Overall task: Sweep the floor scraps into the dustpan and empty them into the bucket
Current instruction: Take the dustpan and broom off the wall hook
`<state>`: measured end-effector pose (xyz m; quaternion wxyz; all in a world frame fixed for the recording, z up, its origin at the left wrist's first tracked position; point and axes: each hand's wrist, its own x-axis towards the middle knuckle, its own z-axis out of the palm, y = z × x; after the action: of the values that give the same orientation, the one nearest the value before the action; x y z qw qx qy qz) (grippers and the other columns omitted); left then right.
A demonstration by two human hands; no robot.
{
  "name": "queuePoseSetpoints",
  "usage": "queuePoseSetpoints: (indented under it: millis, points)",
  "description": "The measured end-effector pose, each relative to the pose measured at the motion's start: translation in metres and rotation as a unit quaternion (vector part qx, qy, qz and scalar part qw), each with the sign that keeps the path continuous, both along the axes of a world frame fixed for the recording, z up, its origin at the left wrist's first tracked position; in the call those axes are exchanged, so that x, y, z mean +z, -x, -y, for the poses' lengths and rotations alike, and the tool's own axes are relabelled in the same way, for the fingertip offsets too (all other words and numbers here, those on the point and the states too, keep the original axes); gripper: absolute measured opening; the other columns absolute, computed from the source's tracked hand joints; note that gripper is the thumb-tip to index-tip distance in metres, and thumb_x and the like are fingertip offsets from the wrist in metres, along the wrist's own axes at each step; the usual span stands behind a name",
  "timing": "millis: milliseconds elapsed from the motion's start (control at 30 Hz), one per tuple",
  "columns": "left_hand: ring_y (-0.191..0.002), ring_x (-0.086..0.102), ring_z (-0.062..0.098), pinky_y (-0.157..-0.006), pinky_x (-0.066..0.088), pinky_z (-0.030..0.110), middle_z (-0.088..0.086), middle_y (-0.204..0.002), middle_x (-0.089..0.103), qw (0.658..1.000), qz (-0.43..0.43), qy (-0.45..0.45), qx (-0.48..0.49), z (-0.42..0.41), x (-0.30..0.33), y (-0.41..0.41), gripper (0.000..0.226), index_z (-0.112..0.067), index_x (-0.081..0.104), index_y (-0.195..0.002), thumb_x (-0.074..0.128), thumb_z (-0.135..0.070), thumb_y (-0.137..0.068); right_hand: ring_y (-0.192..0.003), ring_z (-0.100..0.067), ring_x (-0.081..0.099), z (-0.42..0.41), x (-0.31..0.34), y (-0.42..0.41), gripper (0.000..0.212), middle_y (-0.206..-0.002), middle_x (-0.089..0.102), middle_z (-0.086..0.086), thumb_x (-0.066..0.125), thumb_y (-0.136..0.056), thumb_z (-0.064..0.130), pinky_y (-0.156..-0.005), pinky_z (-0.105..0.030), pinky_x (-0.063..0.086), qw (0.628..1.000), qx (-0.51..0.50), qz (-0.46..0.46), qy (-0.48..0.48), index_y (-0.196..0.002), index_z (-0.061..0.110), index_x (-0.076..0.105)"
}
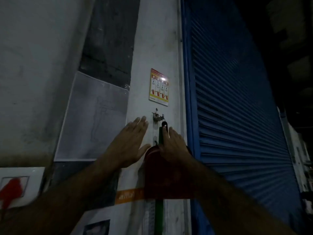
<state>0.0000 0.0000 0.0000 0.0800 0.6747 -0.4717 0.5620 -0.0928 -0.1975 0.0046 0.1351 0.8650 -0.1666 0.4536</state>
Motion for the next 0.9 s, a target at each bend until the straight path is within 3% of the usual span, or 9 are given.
queuePoseSetpoints:
  millis: [100, 200, 333, 467, 567, 700, 800, 900]
  points:
    - [-0.154, -0.008, 0.022, -0.125, 0.000, 0.038, 0.009, -0.166, -0.011, 1.000, 0.012, -0.008, 0.013, 0.031, 0.014, 0.005, 0.086, -0.010, -0.003, -0.159, 0.004, -0.063, -0.093, -0.145, -0.038, 0.026, 0.014, 0.013, -0.009, 0.087, -0.160, 0.019, -0.024, 0.053, -0.097, 0.046, -0.117, -0.050, 0.026, 1.000, -0.003, 0.013, -0.009, -0.158, 0.009, 0.003]
    - [-0.154, -0.007, 0.024, -0.122, -0.005, 0.035, 0.011, -0.166, -0.010, 1.000, 0.007, -0.001, 0.022, 0.058, 0.023, 0.000, 0.086, -0.010, -0.002, -0.159, 0.002, -0.061, -0.090, -0.128, -0.037, 0.045, 0.028, 0.025, -0.024, 0.088, -0.145, 0.038, -0.022, 0.058, -0.095, 0.045, -0.102, -0.050, 0.042, 0.999, 0.028, 0.030, -0.028, -0.156, 0.009, 0.007]
    - [-0.154, -0.005, 0.027, -0.126, 0.003, 0.041, 0.013, -0.166, -0.010, 0.998, -0.005, -0.019, 0.059, 0.093, 0.030, -0.007, 0.075, -0.011, -0.002, -0.159, 0.028, -0.051, -0.103, -0.127, -0.035, 0.048, 0.053, 0.036, -0.050, 0.098, -0.146, 0.039, -0.021, 0.059, -0.095, 0.047, -0.100, -0.049, 0.044, 0.991, 0.070, 0.031, -0.109, -0.157, 0.009, -0.006]
    - [-0.154, 0.007, 0.028, -0.124, 0.016, 0.044, 0.013, -0.167, -0.004, 0.997, -0.033, -0.033, 0.067, 0.118, 0.036, -0.007, 0.080, -0.014, 0.002, -0.160, 0.021, -0.056, -0.095, -0.125, -0.031, 0.052, 0.073, 0.046, -0.073, 0.109, -0.144, 0.044, -0.021, 0.069, -0.090, 0.041, -0.096, -0.047, 0.048, 0.988, 0.084, 0.045, -0.125, -0.156, 0.003, -0.009]
    - [-0.145, 0.030, 0.032, -0.114, 0.033, 0.044, 0.016, -0.166, 0.003, 0.996, -0.040, -0.023, 0.076, 0.128, 0.039, -0.014, 0.076, -0.015, 0.007, -0.160, 0.030, -0.053, -0.098, -0.123, -0.033, 0.053, 0.080, 0.062, -0.073, 0.094, -0.143, 0.045, -0.020, 0.062, -0.095, 0.033, -0.096, -0.045, 0.047, 0.983, 0.118, 0.067, -0.125, -0.156, 0.002, -0.002]
    - [-0.143, 0.034, 0.034, -0.110, 0.035, 0.046, 0.017, -0.166, 0.005, 0.994, -0.063, 0.006, 0.084, 0.138, 0.055, -0.018, 0.068, -0.019, 0.006, -0.161, 0.033, -0.046, -0.105, -0.122, -0.035, 0.054, 0.090, 0.100, -0.067, 0.074, -0.139, 0.048, -0.019, 0.049, -0.100, 0.034, -0.097, -0.045, 0.046, 0.967, 0.174, 0.130, -0.135, -0.156, 0.007, 0.010]
    - [-0.130, 0.048, 0.034, -0.099, 0.045, 0.045, 0.016, -0.159, 0.027, 0.997, -0.032, 0.024, 0.063, 0.144, 0.068, -0.013, 0.059, -0.018, 0.023, -0.156, 0.040, -0.040, -0.103, -0.115, -0.034, 0.059, 0.099, 0.124, -0.064, 0.070, -0.130, 0.055, -0.018, 0.058, -0.095, 0.033, -0.091, -0.044, 0.051, 0.952, 0.224, 0.149, -0.146, -0.150, 0.009, 0.023]
    - [-0.115, 0.055, 0.028, -0.087, 0.048, 0.039, 0.012, -0.139, 0.045, 0.995, -0.064, 0.059, 0.054, 0.149, 0.083, -0.004, 0.048, -0.018, 0.040, -0.143, 0.040, -0.043, -0.102, -0.106, -0.032, 0.061, 0.106, 0.133, -0.064, 0.057, -0.125, 0.058, -0.016, 0.060, -0.094, 0.027, -0.085, -0.041, 0.052, 0.945, 0.236, 0.159, -0.160, -0.141, 0.009, 0.033]
